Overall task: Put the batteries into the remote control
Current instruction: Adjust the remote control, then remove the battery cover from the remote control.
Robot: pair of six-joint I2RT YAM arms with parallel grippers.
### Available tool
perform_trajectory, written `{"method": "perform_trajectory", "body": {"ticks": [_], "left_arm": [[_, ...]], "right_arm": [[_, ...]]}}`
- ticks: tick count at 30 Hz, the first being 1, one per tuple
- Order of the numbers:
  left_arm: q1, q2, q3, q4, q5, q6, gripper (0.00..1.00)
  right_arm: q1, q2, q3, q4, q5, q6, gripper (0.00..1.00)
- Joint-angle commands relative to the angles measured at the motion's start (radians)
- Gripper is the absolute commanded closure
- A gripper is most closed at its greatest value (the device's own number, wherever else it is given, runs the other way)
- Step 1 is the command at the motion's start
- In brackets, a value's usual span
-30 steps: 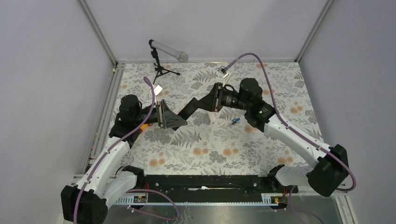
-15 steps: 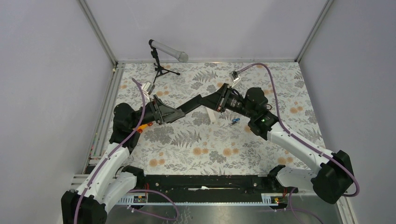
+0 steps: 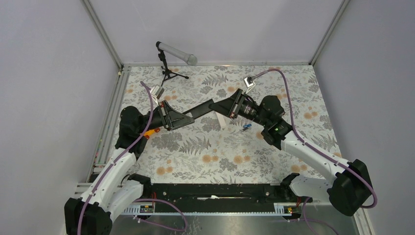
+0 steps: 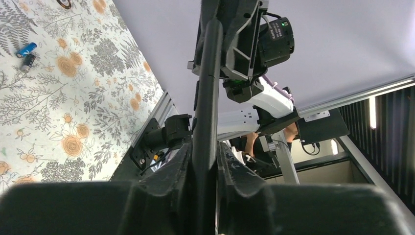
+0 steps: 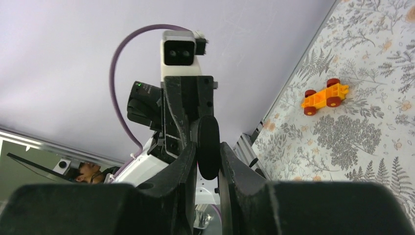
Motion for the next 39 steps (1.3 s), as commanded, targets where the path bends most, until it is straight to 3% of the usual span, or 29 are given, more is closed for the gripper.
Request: {"method": "perform_trajectory", "body": {"ticks": [1, 2, 5, 6, 8, 9, 11, 13, 19, 23, 31, 34, 39], "left_arm": [[-0.001, 0.014, 0.061, 0.029, 0.0, 0.034, 0.91], [-0.001, 0.015, 0.062, 0.029, 0.005, 0.043, 0.99], [0.0, 0.015, 0.066, 0.025, 0.043, 0.084, 1.0], [-0.001, 0.014, 0.07, 0.02, 0.063, 0.099, 1.0], [-0.001, 0.017, 0.074, 0.017, 0.11, 0.113, 1.0], [-0.001, 0.014, 0.075, 0.013, 0.13, 0.119, 1.0], [-0.001, 0.004, 0.073, -0.007, 0.158, 0.139, 1.0], [-0.001, -0.004, 0.075, -0.033, 0.175, 0.162, 1.0], [-0.002, -0.013, 0.088, -0.102, 0.199, 0.213, 1.0], [-0.001, -0.005, 0.102, -0.114, 0.19, 0.216, 1.0], [-0.001, -0.014, 0.124, -0.135, 0.208, 0.228, 1.0], [0.001, -0.022, 0.146, -0.14, 0.22, 0.233, 1.0], [0.005, -0.033, 0.178, -0.204, 0.254, 0.284, 1.0]], "right_arm": [[-0.003, -0.017, -0.008, 0.039, -0.065, -0.044, 1.0], [-0.004, -0.019, -0.009, 0.033, -0.075, -0.054, 1.0], [-0.003, -0.024, 0.003, -0.015, -0.112, -0.103, 0.94], [-0.003, -0.023, 0.01, -0.029, -0.129, -0.121, 0.87], [-0.003, -0.011, 0.029, -0.042, -0.186, -0.151, 0.5], [-0.003, 0.004, 0.047, -0.05, -0.223, -0.165, 0.37], [-0.002, 0.047, 0.089, -0.054, -0.314, -0.184, 0.27], [-0.003, 0.089, 0.124, -0.037, -0.396, -0.188, 0.24], [0.004, 0.171, 0.199, -0.057, -0.506, -0.224, 0.24], [0.016, 0.194, 0.215, -0.085, -0.515, -0.247, 0.29], [0.015, 0.205, 0.213, -0.208, -0.401, -0.282, 0.65], [-0.004, 0.188, 0.159, -0.187, -0.347, -0.273, 0.71], [-0.067, 0.165, 0.092, -0.113, -0.396, -0.231, 0.77]]}}
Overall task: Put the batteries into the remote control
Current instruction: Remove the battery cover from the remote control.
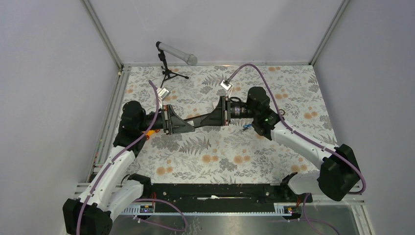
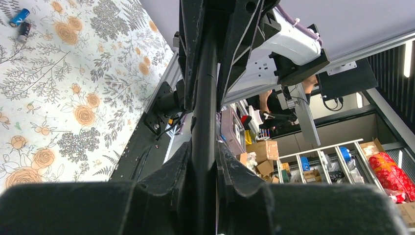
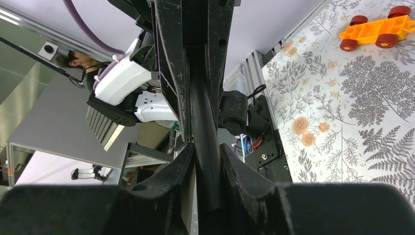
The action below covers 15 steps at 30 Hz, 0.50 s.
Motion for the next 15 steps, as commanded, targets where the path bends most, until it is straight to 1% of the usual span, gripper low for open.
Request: {"method": "perform_trajectory", "body": {"ticks": [1, 4, 6, 9, 10, 12, 15], "left_arm": [[0.002, -0.043, 0.1, -0.016, 0.09, 0.069, 1.0], [0.002, -0.046, 0.107, -0.051, 0.116, 0.092, 1.0], [0.002, -0.051, 0.099, -0.009, 0.134, 0.063, 1.0], [0.003, -0.064, 0.082, 0.086, 0.156, -0.024, 1.0], [0.003, -0.067, 0.076, 0.123, 0.166, -0.051, 1.0], [0.002, -0.074, 0.076, 0.143, 0.18, -0.067, 1.0], [0.002, -0.082, 0.077, 0.129, 0.181, -0.058, 1.0]], "right_arm": [[-0.075, -0.017, -0.051, 0.009, 0.039, -0.02, 0.77], [-0.09, -0.018, -0.054, 0.054, -0.027, -0.024, 0.75], [-0.093, -0.02, -0.062, 0.105, -0.067, -0.021, 0.7], [-0.104, -0.014, -0.074, 0.149, -0.096, -0.002, 0.67], [-0.109, -0.012, -0.08, 0.164, -0.101, 0.01, 0.66], [-0.121, -0.009, -0.098, 0.2, -0.098, 0.044, 0.66], [-0.134, -0.011, -0.12, 0.21, -0.055, 0.058, 0.71]]}}
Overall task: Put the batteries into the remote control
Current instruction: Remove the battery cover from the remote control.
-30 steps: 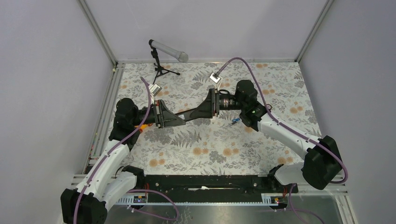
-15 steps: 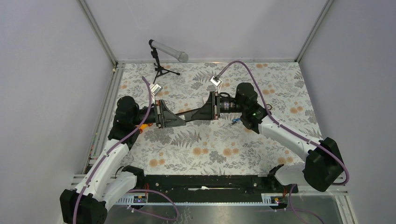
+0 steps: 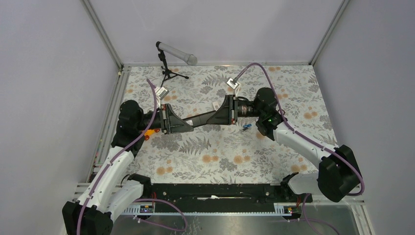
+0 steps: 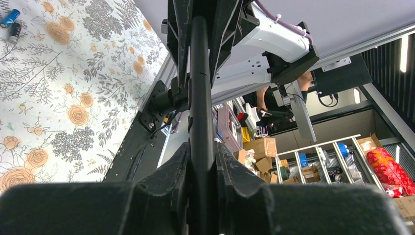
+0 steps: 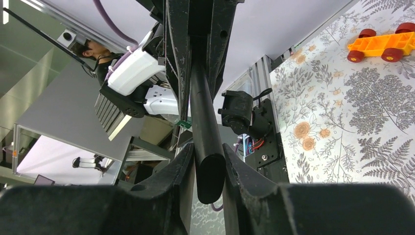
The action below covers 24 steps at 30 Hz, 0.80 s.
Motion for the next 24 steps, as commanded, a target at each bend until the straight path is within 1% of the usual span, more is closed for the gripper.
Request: {"method": "perform_trajectory", "body": {"ticks": [1, 3, 4, 5, 6, 7, 8, 9, 10, 11, 13, 14, 16, 18, 20, 22, 24], "left_arm": [[0.0, -0.07, 0.043, 0.155, 0.148, -0.05, 1.0], [-0.001, -0.071, 0.04, 0.155, 0.148, -0.05, 1.0], [-0.001, -0.072, 0.04, 0.151, 0.149, -0.049, 1.0], [0.0, -0.072, 0.04, 0.142, 0.15, -0.045, 1.0], [-0.001, -0.07, 0.042, 0.122, 0.149, -0.034, 1.0], [-0.001, -0.068, 0.047, 0.087, 0.145, -0.009, 1.0], [-0.001, -0.062, 0.057, 0.019, 0.141, 0.052, 1.0], [-0.001, -0.054, 0.069, -0.044, 0.135, 0.1, 1.0], [0.0, -0.047, 0.078, -0.096, 0.13, 0.135, 1.0], [-0.001, -0.039, 0.083, -0.12, 0.129, 0.152, 1.0], [-0.001, -0.026, 0.082, -0.127, 0.129, 0.16, 1.0], [-0.001, -0.022, 0.082, -0.129, 0.13, 0.165, 1.0], [-0.001, -0.016, 0.087, -0.152, 0.124, 0.189, 1.0], [-0.001, -0.008, 0.097, -0.209, 0.116, 0.228, 1.0], [-0.001, 0.003, 0.113, -0.276, 0.107, 0.28, 1.0], [-0.001, 0.016, 0.125, -0.328, 0.098, 0.318, 1.0], [-0.001, 0.024, 0.134, -0.36, 0.09, 0.339, 1.0]], "right_arm": [[-0.057, 0.001, -0.043, -0.002, 0.077, -0.009, 0.73], [-0.057, -0.004, -0.037, -0.051, 0.119, -0.035, 0.76], [-0.057, -0.006, -0.038, -0.055, 0.121, -0.044, 0.76], [-0.057, -0.008, -0.038, -0.041, 0.108, -0.048, 0.74], [-0.057, -0.009, -0.038, -0.012, 0.082, -0.049, 0.68], [-0.054, -0.008, -0.036, 0.029, 0.055, -0.043, 0.6], [-0.049, -0.003, -0.027, 0.039, 0.028, -0.042, 0.49], [-0.038, 0.007, -0.01, 0.032, 0.0, -0.054, 0.39], [-0.02, 0.015, 0.01, 0.002, -0.016, -0.081, 0.33], [0.003, 0.022, 0.036, -0.039, -0.024, -0.117, 0.27], [0.052, 0.034, 0.081, -0.129, -0.004, -0.209, 0.22], [0.069, 0.038, 0.095, -0.143, 0.012, -0.226, 0.2], [0.084, 0.047, 0.1, -0.112, 0.045, -0.202, 0.19], [0.084, 0.059, 0.094, -0.057, 0.052, -0.152, 0.2], [0.084, 0.062, 0.089, -0.048, 0.071, -0.137, 0.2], [0.084, 0.058, 0.067, -0.046, 0.104, -0.132, 0.24], [0.081, 0.047, 0.045, -0.084, 0.156, -0.139, 0.32]]}}
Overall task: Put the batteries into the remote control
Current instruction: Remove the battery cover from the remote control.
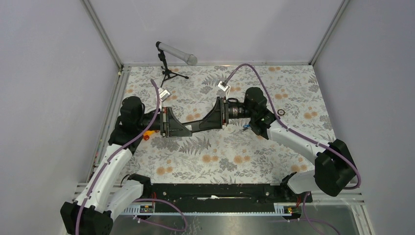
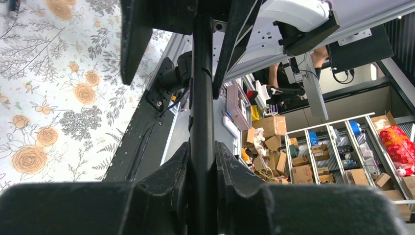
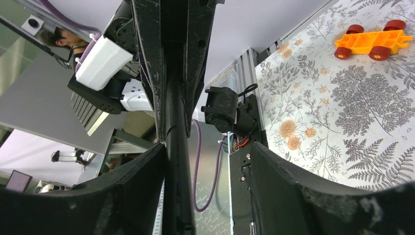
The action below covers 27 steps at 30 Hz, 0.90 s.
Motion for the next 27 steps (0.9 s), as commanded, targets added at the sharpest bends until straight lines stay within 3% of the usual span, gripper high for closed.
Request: {"method": "perform_trajectory", "body": {"ticks": [1, 4, 9, 14, 20, 27], "left_arm": [[-0.002, 0.012, 0.058, -0.084, 0.011, 0.102, 1.0], [-0.001, 0.014, 0.057, -0.093, -0.001, 0.108, 1.0], [-0.001, 0.04, 0.048, -0.108, -0.018, 0.111, 1.0], [-0.001, 0.082, 0.054, -0.161, -0.045, 0.148, 1.0], [-0.001, 0.138, 0.116, -0.374, -0.16, 0.289, 1.0], [-0.001, 0.171, 0.133, -0.377, -0.206, 0.294, 1.0]], "right_arm": [[-0.006, -0.02, -0.024, -0.018, 0.129, -0.011, 0.37], [-0.029, -0.05, -0.082, -0.051, 0.185, -0.009, 0.47], [-0.068, -0.113, -0.17, -0.058, 0.233, 0.006, 0.48], [-0.069, -0.093, -0.154, -0.085, 0.236, 0.021, 0.49], [-0.069, -0.088, -0.103, -0.191, 0.272, -0.005, 0.63], [-0.068, -0.061, -0.047, -0.338, 0.33, -0.063, 0.65]]}}
